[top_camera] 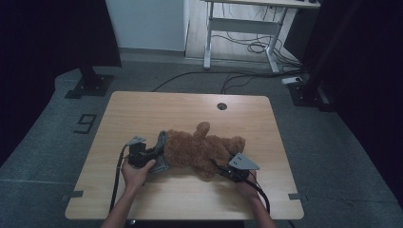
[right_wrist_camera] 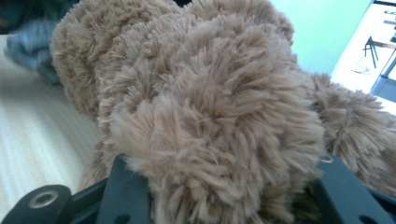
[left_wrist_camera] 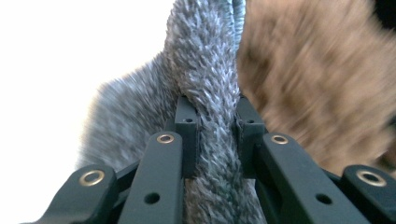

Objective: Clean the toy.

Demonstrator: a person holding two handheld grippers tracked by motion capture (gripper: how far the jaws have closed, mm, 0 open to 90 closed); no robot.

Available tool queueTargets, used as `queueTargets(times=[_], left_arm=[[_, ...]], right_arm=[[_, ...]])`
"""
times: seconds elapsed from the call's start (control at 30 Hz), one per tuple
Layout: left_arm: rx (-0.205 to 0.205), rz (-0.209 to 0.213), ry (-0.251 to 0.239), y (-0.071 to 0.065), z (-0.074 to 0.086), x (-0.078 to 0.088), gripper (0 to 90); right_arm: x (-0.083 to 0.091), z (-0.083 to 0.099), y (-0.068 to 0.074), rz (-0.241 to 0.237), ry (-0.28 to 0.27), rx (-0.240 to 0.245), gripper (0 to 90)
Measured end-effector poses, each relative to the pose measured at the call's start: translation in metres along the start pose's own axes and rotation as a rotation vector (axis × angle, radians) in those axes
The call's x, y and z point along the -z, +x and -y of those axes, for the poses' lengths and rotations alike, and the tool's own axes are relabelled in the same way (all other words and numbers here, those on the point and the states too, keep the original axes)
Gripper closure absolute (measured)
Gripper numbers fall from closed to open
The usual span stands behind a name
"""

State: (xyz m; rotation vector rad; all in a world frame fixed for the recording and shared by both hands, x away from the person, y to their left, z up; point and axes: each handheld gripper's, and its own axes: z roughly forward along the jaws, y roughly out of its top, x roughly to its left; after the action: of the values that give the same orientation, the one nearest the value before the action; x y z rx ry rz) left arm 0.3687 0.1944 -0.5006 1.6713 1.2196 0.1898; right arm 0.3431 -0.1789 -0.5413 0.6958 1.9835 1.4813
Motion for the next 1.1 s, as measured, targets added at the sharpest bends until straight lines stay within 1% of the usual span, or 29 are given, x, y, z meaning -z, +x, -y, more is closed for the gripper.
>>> queueTargets(times=[0.03,0.07,0.1,0.17,0.2,0.27,0.3,0.33,0.4,0.43,0.47,0.5,0.53,0.57,0.63,0.7,0.77,0.8,0.83,0.87,0.97,1.03,1.1], left_arm=[[-0.006,0.002,-0.017,-0.003,-0.004,0.004,75.8],[-0.021,0.005,-0.039,-0.008,-0.011,0.009,75.8],[-0.041,0.009,-0.062,-0.015,-0.019,0.014,75.9],[-0.088,0.012,-0.081,-0.03,-0.034,0.017,75.8],[-0.105,0.013,-0.081,-0.036,-0.039,0.016,75.8],[-0.151,0.001,-0.068,-0.051,-0.051,0.008,75.8],[-0.163,-0.005,-0.05,-0.056,-0.055,0.001,75.8],[-0.166,-0.009,-0.031,-0.06,-0.059,-0.008,75.7],[-0.168,-0.024,0.024,-0.065,-0.061,-0.026,75.7],[-0.166,-0.03,0.055,-0.065,-0.061,-0.035,75.7],[-0.159,-0.031,0.075,-0.065,-0.059,-0.042,75.7],[-0.151,-0.03,0.078,-0.065,-0.056,-0.047,75.8],[-0.149,-0.031,0.07,-0.064,-0.052,-0.048,76.1],[-0.156,-0.036,0.059,-0.065,-0.049,-0.048,76.4],[-0.175,-0.043,0.052,-0.066,-0.042,-0.046,77.0],[-0.176,-0.038,0.039,-0.065,-0.034,-0.043,77.4],[-0.191,-0.04,0.021,-0.066,-0.025,-0.039,78.1],[-0.205,-0.04,0.004,-0.067,-0.018,-0.036,78.3],[-0.209,-0.038,-0.004,-0.067,-0.016,-0.035,78.5],[-0.21,-0.034,-0.012,-0.067,-0.012,-0.033,78.6],[-0.205,-0.024,-0.04,-0.067,-0.003,-0.028,78.7],[-0.199,-0.016,-0.054,-0.067,0.002,-0.025,78.7],[-0.206,-0.01,-0.068,-0.067,0.007,-0.021,78.7]], right_arm=[[0.001,0.001,0.001,-0.004,0.001,-0.005,53.8],[0.002,0.002,0.002,-0.005,0.002,-0.004,53.8],[0.003,0.002,0.002,-0.007,0.001,0.001,53.8],[0.004,0.002,0.002,-0.01,0.003,-0.003,53.7],[0.004,0.003,0.002,-0.012,0.002,-0.006,53.7],[0.004,0.003,0.002,-0.015,-0.001,-0.008,53.6],[0.004,0.003,0.002,-0.018,-0.002,-0.01,53.5],[0.005,0.004,0.002,-0.021,-0.003,-0.013,53.5],[0.006,0.004,0.002,-0.022,-0.006,-0.004,53.3],[0.007,0.004,0.003,-0.023,-0.005,0.005,53.2],[0.008,0.004,0.003,-0.025,-0.006,0.009,53.1],[0.008,0.004,0.003,-0.028,-0.006,0.008,53.0],[0.009,0.005,0.002,-0.032,-0.004,0.007,52.8],[0.009,0.005,0.002,-0.035,-0.005,0.003,52.5],[0.009,0.005,0.001,-0.043,-0.005,-0.001,51.0],[0.009,0.005,0.001,-0.047,-0.003,-0.001,47.8],[0.011,0.004,0.003,-0.044,-0.001,-0.001,41.6],[0.012,0.003,0.004,-0.042,0.002,-0.003,37.4],[0.014,0.001,0.005,-0.037,0.008,-0.01,30.9],[0.015,0.0,0.006,-0.035,0.012,-0.013,27.6],[0.022,-0.004,0.005,-0.04,0.027,-0.052,18.6],[0.029,-0.008,0.0,-0.039,0.024,-0.102,14.1],[0.034,-0.011,-0.004,-0.034,0.016,-0.146,12.7]])
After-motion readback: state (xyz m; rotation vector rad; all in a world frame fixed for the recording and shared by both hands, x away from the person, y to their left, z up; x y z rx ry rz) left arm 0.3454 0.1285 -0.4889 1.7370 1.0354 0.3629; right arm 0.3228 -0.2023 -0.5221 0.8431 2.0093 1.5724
